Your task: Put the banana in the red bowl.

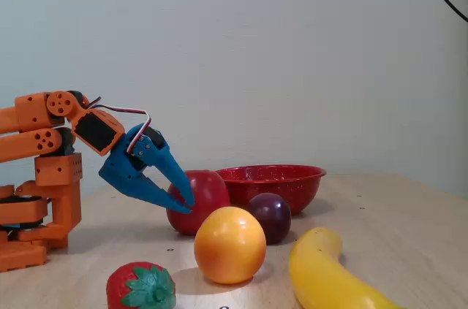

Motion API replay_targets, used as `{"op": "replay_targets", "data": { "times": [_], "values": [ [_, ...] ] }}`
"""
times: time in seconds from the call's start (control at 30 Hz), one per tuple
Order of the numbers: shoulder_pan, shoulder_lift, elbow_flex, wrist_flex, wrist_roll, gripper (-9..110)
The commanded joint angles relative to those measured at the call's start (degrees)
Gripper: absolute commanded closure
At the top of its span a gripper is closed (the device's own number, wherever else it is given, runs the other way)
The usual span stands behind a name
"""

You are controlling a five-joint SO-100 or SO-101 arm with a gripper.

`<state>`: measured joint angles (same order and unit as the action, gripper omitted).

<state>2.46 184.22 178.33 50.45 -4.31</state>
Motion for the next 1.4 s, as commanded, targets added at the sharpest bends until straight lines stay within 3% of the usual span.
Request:
{"op": "replay_targets", "data": {
  "times": [0.0, 0.67, 1.07, 1.37],
  "values": [
    [-0.53, 0.79, 0.35, -0.09, 0.44, 101],
    [-0.18, -2.81, -2.02, -1.32, 4.13, 101],
    [-0.88, -21.71, -23.64, 8.70, 6.86, 101],
    [-2.81, -36.47, -43.77, 17.49, 15.38, 101]
  ]
}}
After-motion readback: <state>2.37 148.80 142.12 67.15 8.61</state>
